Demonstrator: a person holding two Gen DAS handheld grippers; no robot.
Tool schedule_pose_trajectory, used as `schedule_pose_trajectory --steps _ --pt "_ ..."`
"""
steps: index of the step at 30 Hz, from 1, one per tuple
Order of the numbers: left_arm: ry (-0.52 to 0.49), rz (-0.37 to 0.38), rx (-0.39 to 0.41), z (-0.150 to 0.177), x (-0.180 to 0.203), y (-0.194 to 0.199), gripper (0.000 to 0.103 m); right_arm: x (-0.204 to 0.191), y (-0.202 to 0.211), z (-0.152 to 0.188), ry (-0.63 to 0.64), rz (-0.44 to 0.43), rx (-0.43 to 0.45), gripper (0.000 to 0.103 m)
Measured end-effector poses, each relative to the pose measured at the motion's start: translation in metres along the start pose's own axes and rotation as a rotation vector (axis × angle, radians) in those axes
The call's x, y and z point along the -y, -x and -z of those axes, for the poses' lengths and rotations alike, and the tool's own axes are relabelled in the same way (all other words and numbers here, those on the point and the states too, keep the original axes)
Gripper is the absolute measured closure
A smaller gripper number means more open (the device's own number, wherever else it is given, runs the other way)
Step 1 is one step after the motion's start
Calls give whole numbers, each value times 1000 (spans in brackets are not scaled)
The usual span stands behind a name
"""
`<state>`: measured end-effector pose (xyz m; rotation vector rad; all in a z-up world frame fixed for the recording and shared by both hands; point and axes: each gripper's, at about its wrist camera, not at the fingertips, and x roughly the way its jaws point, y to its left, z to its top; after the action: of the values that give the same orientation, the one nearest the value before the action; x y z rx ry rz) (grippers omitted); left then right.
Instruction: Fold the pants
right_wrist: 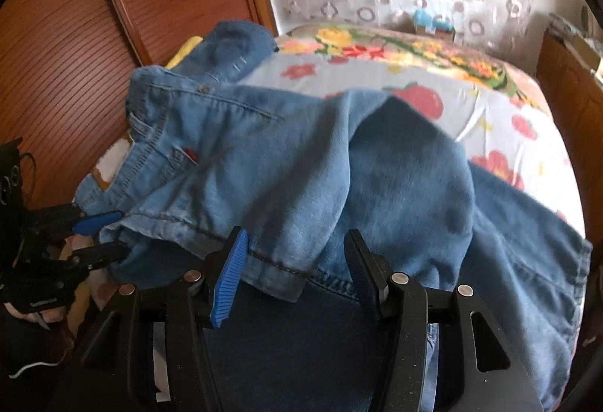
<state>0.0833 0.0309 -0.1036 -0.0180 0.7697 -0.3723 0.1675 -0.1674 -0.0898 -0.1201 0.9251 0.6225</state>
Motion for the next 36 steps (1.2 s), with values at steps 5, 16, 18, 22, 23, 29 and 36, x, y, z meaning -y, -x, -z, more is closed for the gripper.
schedule_pose_trajectory --steps 5,16,18,22,23,29,36 --pt "-39 14 7 1 8 2 100 -1 3 -2 11 -75 -7 99" --pt "-41 20 189 -24 9 87 103 -46 88 -65 141 -98 219 101" --pt "-33 5 225 -29 1 106 103 -57 94 -80 168 -101 242 101" --pt "-14 -27 262 -33 -16 130 103 -84 94 -103 219 -118 264 101" --pt "-7 -34 268 -30 -21 136 103 -92 91 -108 230 -123 266 101" --pt "50 -79 237 -19 -49 127 103 -128 58 -133 287 -125 244 101" --pt "100 -114 177 -1 -73 104 102 -160 2 -153 324 -123 178 101"
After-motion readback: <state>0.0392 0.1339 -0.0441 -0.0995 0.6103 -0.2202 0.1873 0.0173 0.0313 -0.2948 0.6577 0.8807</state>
